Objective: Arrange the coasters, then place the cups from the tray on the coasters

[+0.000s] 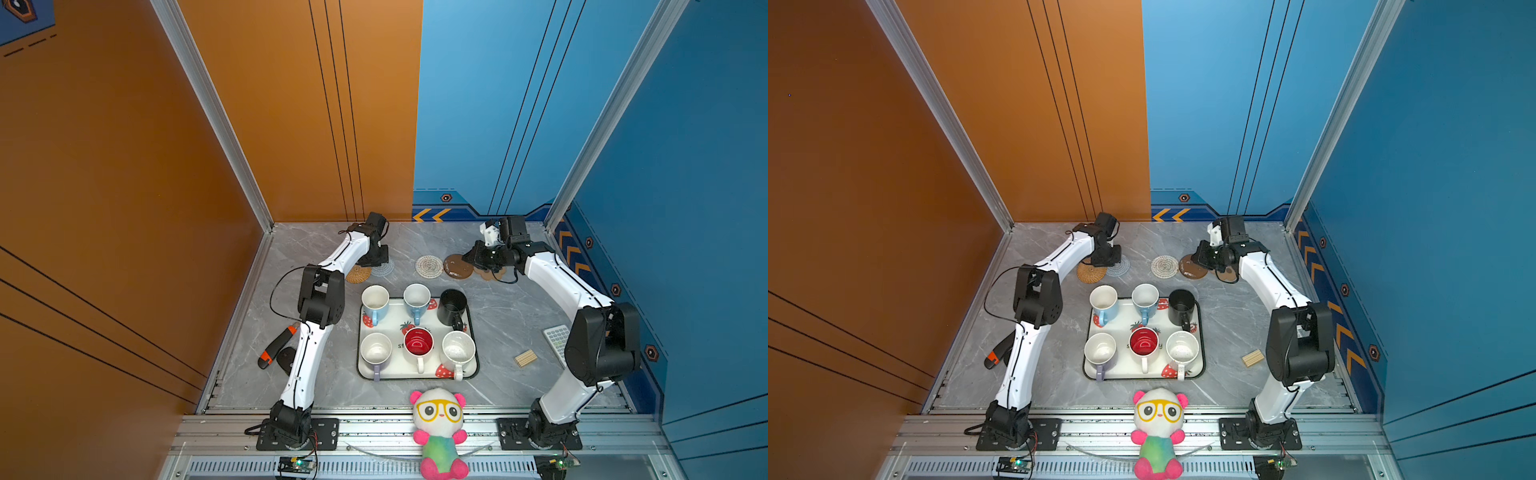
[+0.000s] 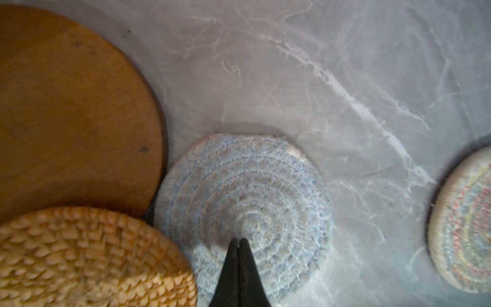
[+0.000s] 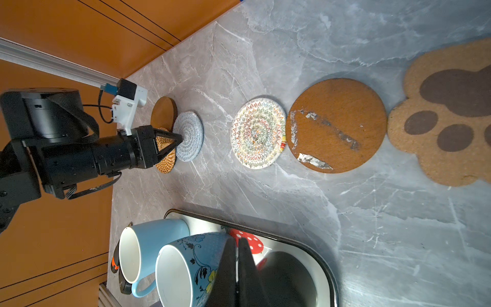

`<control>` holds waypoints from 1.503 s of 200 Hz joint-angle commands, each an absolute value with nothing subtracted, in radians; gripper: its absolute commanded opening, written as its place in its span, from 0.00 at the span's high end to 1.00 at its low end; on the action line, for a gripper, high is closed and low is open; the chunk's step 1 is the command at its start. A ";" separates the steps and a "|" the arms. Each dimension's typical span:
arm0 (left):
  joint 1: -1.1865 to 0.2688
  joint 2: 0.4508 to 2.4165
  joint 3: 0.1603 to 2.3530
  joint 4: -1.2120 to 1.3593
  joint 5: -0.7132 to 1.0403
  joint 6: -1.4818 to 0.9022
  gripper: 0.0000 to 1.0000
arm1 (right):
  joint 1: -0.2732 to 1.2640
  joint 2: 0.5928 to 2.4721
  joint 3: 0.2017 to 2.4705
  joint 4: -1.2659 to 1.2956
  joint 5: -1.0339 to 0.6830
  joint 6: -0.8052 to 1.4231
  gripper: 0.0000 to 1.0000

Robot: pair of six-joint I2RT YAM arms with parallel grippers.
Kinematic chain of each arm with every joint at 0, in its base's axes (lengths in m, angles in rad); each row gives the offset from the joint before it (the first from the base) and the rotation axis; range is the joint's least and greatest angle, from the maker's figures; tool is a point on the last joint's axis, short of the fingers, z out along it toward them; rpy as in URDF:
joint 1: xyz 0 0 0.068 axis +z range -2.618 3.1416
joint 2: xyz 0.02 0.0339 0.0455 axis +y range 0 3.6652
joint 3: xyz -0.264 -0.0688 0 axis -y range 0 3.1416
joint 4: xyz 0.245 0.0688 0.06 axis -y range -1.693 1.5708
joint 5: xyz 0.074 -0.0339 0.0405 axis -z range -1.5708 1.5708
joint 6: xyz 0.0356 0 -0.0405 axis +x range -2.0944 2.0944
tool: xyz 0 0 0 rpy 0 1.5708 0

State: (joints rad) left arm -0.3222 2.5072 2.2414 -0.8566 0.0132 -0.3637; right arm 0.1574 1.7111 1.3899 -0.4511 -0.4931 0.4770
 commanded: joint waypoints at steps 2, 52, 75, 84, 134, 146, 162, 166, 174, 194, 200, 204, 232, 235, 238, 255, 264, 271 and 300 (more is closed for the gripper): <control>-0.334 2.560 2.280 -0.875 0.045 -0.383 1.00 | 0.154 1.697 1.379 -0.448 -0.469 0.486 0.97; -0.379 2.601 2.310 -0.876 0.093 -0.400 1.00 | 0.146 1.684 1.364 -0.446 -0.468 0.484 0.97; -0.398 2.592 2.297 -0.875 0.106 -0.403 1.00 | 0.147 1.678 1.359 -0.445 -0.468 0.483 0.97; -0.406 2.590 2.291 -0.875 0.113 -0.403 1.00 | 0.147 1.677 1.358 -0.444 -0.468 0.482 0.97; -0.424 2.576 2.269 -0.876 0.106 -0.405 1.00 | 0.145 1.680 1.355 -0.439 -0.477 0.482 0.97; -0.420 2.569 2.273 -0.876 0.098 -0.407 1.00 | 0.145 1.677 1.353 -0.439 -0.479 0.482 0.97; -0.415 2.556 2.291 -0.876 0.091 -0.408 1.00 | 0.145 1.670 1.348 -0.432 -0.479 0.482 0.97; -0.413 2.553 2.296 -0.876 0.091 -0.408 1.00 | 0.146 1.668 1.345 -0.430 -0.479 0.483 0.96; -0.410 2.544 2.311 -0.877 0.091 -0.410 1.00 | 0.144 1.666 1.343 -0.430 -0.479 0.483 0.96; -0.405 2.516 2.353 -0.876 0.083 -0.404 1.00 | 0.143 1.656 1.341 -0.430 -0.482 0.483 0.96; -0.405 2.506 2.364 -0.876 0.080 -0.401 1.00 | 0.143 1.653 1.339 -0.430 -0.481 0.483 0.96; -0.404 2.498 2.369 -0.877 0.077 -0.399 1.00 | 0.144 1.651 1.339 -0.430 -0.480 0.482 0.96; -0.388 2.406 2.349 -0.876 0.043 -0.381 1.00 | 0.146 1.644 1.331 -0.415 -0.480 0.487 0.96; -0.385 2.395 2.340 -0.876 0.039 -0.378 1.00 | 0.146 1.644 1.329 -0.412 -0.480 0.489 0.95; -0.382 2.382 2.329 -0.877 0.034 -0.375 1.00 | 0.145 1.646 1.329 -0.408 -0.480 0.491 0.95; -0.354 2.313 2.258 -0.876 0.017 -0.361 1.00 | 0.150 1.663 1.328 -0.390 -0.481 0.504 0.95; -0.338 2.286 2.220 -0.876 0.004 -0.351 1.00 | 0.153 1.677 1.337 -0.384 -0.491 0.511 0.95; -0.324 2.270 2.195 -0.876 -0.009 -0.343 1.00 | 0.159 1.687 1.345 -0.381 -0.498 0.516 0.95; -0.272 2.280 2.181 -0.876 -0.018 -0.323 1.00 | 0.194 1.713 1.379 -0.382 -0.495 0.520 0.91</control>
State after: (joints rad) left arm -0.3134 2.2612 2.2005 -0.8570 0.0231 -0.3580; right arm 0.1642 1.6802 1.3460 -0.3996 -0.4938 0.5034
